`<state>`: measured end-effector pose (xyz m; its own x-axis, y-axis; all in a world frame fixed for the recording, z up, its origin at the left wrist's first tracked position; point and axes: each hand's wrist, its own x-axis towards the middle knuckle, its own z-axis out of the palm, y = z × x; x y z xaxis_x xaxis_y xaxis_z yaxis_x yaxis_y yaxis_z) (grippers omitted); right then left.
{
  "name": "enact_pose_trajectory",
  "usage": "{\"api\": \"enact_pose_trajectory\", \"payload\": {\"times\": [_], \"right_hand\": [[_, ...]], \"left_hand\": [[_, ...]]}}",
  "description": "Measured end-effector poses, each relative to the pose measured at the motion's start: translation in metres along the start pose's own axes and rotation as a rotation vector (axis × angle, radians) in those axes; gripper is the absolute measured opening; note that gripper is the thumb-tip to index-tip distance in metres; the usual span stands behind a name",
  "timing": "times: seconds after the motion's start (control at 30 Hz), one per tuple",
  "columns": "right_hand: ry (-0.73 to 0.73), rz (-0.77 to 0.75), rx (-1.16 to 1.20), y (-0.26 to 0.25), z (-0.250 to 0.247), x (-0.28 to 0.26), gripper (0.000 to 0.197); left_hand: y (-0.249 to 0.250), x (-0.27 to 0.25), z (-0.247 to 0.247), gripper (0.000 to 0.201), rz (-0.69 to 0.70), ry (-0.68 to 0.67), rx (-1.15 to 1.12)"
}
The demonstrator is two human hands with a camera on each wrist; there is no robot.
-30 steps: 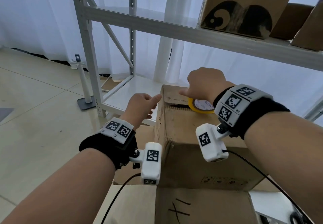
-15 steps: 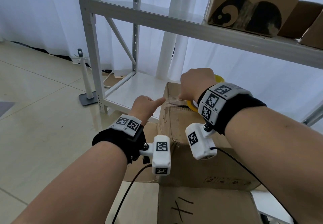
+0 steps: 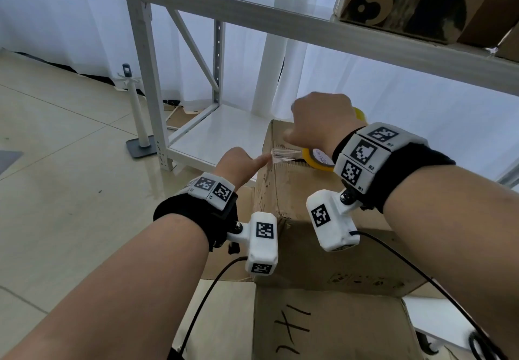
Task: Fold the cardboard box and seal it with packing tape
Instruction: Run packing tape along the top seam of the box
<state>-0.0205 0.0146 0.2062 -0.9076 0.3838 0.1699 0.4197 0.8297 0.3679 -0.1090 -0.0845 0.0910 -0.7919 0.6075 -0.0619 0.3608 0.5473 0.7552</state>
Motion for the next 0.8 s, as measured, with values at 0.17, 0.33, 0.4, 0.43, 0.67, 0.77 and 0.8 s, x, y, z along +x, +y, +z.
{"api": "enact_pose_trajectory", "payload": {"times": [0.17, 0.33, 0.4, 0.43, 0.67, 0.77, 0.8], "right_hand": [[0.239, 0.118, 0.289, 0.029, 0.014, -0.018, 0.043], [0.198, 0.305, 0.666, 0.043, 0.033, -0.033, 0.068], [0.192, 0.303, 0.657, 0.043, 0.034, -0.033, 0.068], [0.185, 0.304, 0.656, 0.042, 0.033, -0.032, 0.068], [0.16, 0.289, 0.608, 0.038, 0.031, -0.027, 0.068], [0.141, 0.271, 0.57, 0.034, 0.029, -0.027, 0.068], [0.139, 0.265, 0.559, 0.033, 0.028, -0.026, 0.066]], "left_hand": [[0.004, 0.001, 0.003, 0.061, -0.023, -0.013, -0.016], [0.008, -0.002, 0.0, 0.061, -0.024, -0.023, 0.234], [0.008, -0.002, -0.006, 0.066, -0.027, 0.062, 0.24], [0.01, -0.003, -0.01, 0.068, 0.0, 0.129, 0.19], [0.044, -0.019, -0.019, 0.027, -0.011, -0.101, -0.472], [0.042, -0.021, -0.015, 0.033, -0.043, -0.155, -0.439], [0.039, -0.019, -0.011, 0.036, -0.053, -0.168, -0.417]]}}
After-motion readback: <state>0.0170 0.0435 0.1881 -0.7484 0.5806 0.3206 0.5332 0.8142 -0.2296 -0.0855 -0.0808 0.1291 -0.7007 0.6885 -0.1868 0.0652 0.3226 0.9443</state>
